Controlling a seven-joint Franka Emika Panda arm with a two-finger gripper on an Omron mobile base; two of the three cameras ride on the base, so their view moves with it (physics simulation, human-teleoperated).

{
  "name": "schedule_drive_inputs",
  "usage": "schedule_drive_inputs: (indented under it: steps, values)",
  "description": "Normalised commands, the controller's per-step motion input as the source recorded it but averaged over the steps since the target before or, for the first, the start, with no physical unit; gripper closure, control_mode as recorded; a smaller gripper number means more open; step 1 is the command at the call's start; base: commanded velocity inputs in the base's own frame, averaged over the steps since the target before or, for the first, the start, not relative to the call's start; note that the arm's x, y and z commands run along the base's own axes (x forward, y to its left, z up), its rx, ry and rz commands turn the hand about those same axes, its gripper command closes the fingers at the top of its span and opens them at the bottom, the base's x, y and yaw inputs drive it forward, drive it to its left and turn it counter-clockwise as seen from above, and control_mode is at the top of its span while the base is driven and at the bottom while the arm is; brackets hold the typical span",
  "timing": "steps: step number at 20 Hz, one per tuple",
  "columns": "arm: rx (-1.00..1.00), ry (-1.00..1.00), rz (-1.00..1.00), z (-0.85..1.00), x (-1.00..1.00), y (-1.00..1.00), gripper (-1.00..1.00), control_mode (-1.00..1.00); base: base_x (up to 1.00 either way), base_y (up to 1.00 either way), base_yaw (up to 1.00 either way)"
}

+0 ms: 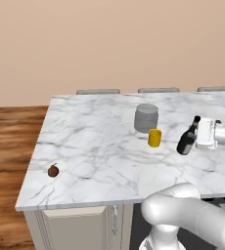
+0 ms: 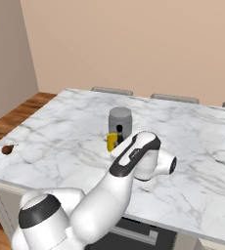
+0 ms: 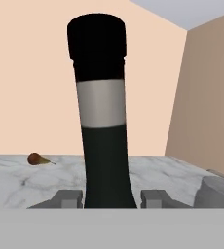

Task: Open the cabinet directly in front. Then move the wine and the mug to the dining counter with the jar on it.

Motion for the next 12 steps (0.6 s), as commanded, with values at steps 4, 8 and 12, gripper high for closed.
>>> schedule_drive_inputs:
  steps: [4, 8, 12]
  values:
    - [0.00, 0.00, 0.00, -0.15, 0.39, -0.10, 1.00, -1.00, 0.00, 0.00, 0.00]
    - [0.00, 0.00, 0.00, -0.16, 0.38, -0.14, 1.00, -1.00, 0.00, 0.00, 0.00]
    - [0.00, 0.00, 0.00, -0.18, 0.41, -0.16, 1.00, -1.00, 0.00, 0.00, 0.00]
